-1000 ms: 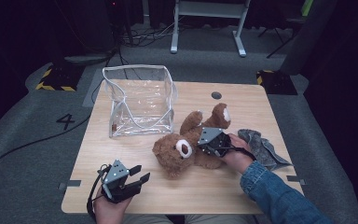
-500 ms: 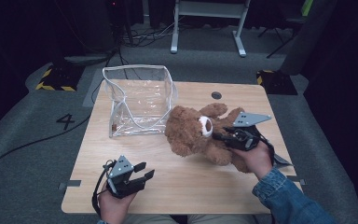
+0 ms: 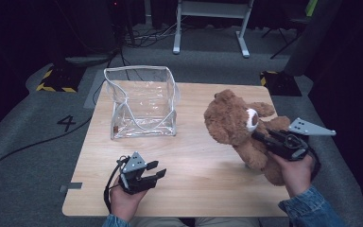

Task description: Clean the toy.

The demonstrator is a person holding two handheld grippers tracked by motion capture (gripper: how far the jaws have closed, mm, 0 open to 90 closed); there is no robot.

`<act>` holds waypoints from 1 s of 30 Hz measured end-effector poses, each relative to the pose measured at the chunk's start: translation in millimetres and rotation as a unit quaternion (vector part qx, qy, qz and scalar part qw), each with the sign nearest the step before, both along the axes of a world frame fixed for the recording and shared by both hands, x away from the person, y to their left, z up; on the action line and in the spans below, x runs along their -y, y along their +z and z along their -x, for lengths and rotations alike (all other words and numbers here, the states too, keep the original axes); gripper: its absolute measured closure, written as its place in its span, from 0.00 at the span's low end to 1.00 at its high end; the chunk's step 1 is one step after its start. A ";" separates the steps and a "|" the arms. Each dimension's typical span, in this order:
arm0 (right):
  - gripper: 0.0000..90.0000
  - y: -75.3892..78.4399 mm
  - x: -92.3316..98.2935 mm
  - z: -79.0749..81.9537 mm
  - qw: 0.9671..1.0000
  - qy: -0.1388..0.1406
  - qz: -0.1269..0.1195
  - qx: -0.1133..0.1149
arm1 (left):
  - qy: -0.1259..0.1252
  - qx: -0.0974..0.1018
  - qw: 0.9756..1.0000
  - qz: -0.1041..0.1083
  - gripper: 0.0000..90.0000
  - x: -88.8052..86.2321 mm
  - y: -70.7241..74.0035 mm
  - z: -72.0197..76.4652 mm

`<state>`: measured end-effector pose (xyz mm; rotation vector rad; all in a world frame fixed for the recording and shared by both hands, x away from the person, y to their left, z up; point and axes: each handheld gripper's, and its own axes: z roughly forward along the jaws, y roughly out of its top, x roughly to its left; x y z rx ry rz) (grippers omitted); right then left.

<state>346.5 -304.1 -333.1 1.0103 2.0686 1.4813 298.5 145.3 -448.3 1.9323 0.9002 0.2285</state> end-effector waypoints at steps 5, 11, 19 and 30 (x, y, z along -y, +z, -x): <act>0.78 -6.2 27.7 15.9 0.999 -0.044 -0.006 -0.007 | -0.011 0.000 1.000 -0.001 0.60 5.0 0.0 -4.3; 0.76 -28.5 62.8 23.3 0.993 -0.107 -0.037 -0.043 | -0.015 0.001 1.000 -0.003 0.60 8.0 -0.2 -6.9; 0.72 -80.2 69.9 4.6 0.983 -0.160 0.035 -0.084 | -0.013 0.003 1.000 -0.006 0.60 8.3 -0.6 -5.0; 0.40 -74.1 64.5 -11.2 0.985 -0.141 0.058 -0.083 | 0.008 -0.009 1.000 -0.003 0.58 -4.3 -2.2 0.5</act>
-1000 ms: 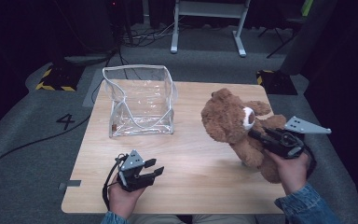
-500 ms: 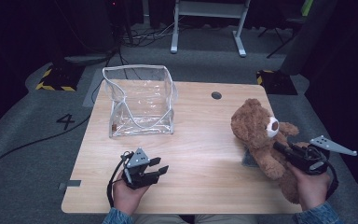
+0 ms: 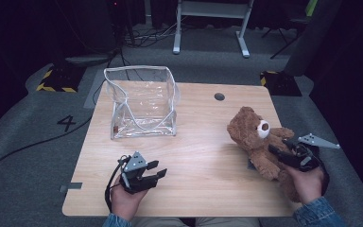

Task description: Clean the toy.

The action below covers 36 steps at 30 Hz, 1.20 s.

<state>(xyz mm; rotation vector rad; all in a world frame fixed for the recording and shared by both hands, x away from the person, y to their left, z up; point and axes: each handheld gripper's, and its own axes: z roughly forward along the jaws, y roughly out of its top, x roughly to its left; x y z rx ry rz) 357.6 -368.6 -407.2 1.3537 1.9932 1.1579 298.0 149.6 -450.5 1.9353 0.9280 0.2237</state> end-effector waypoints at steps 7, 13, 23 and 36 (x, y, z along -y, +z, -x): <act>0.35 14.4 -14.8 -4.1 0.999 0.035 0.032 0.007 | 0.016 -0.001 1.000 0.003 0.58 -10.9 -0.5 6.5; 0.36 19.4 -26.9 -7.0 0.997 0.058 0.058 0.011 | 0.021 -0.004 1.000 0.004 0.58 -15.0 -0.5 9.3; 0.41 33.5 -74.7 11.6 0.974 0.168 0.148 0.045 | 0.028 -0.006 1.000 0.007 0.58 -18.0 -1.6 10.2; 0.44 17.8 -130.3 27.6 0.927 0.298 0.225 0.022 | 0.022 -0.006 1.000 0.005 0.58 -15.9 -1.9 10.1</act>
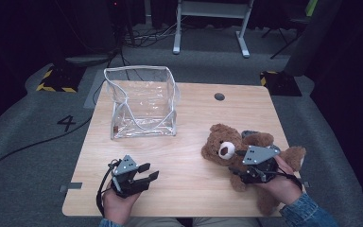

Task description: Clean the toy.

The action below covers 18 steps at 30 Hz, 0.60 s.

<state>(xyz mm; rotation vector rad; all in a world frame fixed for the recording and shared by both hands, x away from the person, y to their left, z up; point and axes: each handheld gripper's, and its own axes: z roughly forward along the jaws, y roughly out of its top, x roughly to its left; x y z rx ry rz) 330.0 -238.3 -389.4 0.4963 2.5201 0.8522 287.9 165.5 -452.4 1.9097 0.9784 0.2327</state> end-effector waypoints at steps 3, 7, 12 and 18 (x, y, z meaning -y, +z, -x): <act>0.40 -8.1 7.5 -16.7 0.999 -0.039 0.035 0.002 | -0.001 0.002 1.000 -0.002 0.58 0.4 1.2 0.7; 0.36 -26.9 17.5 -36.7 0.994 -0.074 0.075 0.006 | 0.001 -0.001 1.000 0.000 0.58 -0.6 0.1 -0.6; 0.35 -39.9 14.1 -49.8 0.989 -0.098 0.110 0.013 | -0.001 -0.002 1.000 -0.002 0.58 0.8 -0.6 -0.7; 0.66 -38.0 20.0 -67.8 0.988 -0.110 0.106 -0.027 | -0.001 -0.002 1.000 0.000 0.58 -0.6 -0.3 -0.1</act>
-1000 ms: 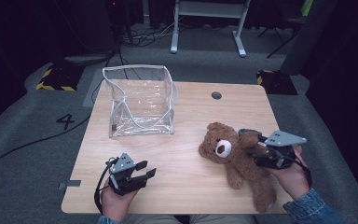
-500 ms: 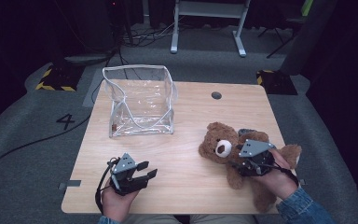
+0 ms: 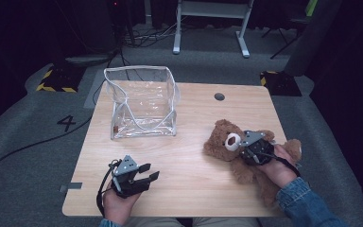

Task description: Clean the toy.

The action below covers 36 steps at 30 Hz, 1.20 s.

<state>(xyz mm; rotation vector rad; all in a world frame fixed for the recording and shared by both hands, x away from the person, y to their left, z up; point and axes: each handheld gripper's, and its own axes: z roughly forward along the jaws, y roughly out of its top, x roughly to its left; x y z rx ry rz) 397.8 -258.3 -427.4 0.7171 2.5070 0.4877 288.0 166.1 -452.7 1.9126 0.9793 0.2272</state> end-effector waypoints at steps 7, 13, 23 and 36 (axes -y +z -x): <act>0.82 34.5 23.6 -0.8 0.992 -0.067 -0.105 0.002 | 0.000 -0.002 1.000 0.002 0.58 0.0 -0.7 -2.3; 0.81 61.3 68.3 7.9 0.965 -0.127 -0.228 -0.016 | -0.009 -0.001 1.000 0.001 0.58 5.0 -0.5 -5.1; 0.65 26.9 128.1 2.1 0.923 -0.247 -0.293 0.010 | -0.025 -0.003 1.000 -0.005 0.58 13.9 -0.7 -11.1; 0.41 29.5 118.8 -20.9 0.932 -0.244 -0.266 0.037 | -0.015 -0.003 1.000 -0.003 0.58 8.3 -1.3 -7.9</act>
